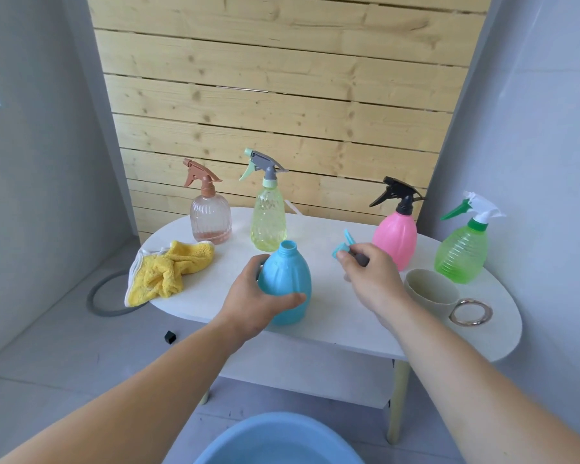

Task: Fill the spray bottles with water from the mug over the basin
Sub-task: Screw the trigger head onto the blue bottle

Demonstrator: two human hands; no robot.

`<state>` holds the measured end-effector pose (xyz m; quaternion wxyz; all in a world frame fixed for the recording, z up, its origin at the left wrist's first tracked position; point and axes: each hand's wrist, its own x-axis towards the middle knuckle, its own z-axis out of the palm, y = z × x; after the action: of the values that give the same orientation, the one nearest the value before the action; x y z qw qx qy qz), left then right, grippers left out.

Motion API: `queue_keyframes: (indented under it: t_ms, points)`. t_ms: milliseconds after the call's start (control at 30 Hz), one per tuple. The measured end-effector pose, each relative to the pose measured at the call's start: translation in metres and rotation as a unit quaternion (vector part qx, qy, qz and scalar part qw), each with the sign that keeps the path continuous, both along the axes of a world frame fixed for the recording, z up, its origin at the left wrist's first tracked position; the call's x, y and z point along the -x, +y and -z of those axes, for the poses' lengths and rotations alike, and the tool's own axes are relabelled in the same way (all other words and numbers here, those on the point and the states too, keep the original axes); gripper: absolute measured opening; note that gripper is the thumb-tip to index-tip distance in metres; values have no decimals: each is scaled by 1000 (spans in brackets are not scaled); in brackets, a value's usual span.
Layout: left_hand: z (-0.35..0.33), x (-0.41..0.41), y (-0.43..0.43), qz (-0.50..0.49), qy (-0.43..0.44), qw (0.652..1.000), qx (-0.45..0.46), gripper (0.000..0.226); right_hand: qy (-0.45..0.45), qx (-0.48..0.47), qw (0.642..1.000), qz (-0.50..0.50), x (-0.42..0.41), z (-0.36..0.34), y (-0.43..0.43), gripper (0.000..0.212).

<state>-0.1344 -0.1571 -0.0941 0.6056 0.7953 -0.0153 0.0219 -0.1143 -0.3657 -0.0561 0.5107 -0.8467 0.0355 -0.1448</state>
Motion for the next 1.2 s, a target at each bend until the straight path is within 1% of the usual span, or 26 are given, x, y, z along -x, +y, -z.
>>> queue_keyframes:
  t_ms: [100, 133, 200, 267, 367, 700, 800, 933, 1033, 1200]
  points:
    - [0, -3, -2, -5, -1, 1000, 6, 84, -98, 57, 994, 4, 6, -38, -4, 16]
    - [0, -4, -3, -8, -1, 1000, 6, 85, -116, 72, 991, 2, 8, -48, -7, 19]
    - [-1, -6, -5, -8, -1, 1000, 7, 84, -113, 110, 987, 0, 12, -62, -14, 25]
    - [-1, -8, -6, -6, 0, 1000, 7, 82, -105, 141, 984, -10, 17, -71, -21, 25]
    - [-1, -9, -6, -4, 1, 1000, 5, 83, -95, 153, 983, -39, 20, -80, -32, 24]
    - [2, -10, -5, 1, 0, 1000, 3, 84, -89, 213, 972, -37, 22, -93, -46, 29]
    - [2, -10, -5, 2, -4, 1000, 0, 84, -105, 229, 967, -39, 22, -94, -43, 29]
    - [1, -10, -7, 4, -7, 1000, -4, 82, -139, 245, 957, -66, 25, -96, -31, 31]
    - [0, -10, -7, 7, -6, 1000, -6, 83, -155, 226, 958, -81, 23, -96, -24, 32]
    - [-2, -9, -8, 11, -7, 1000, -10, 83, -191, 129, 970, -80, 18, -94, -17, 31]
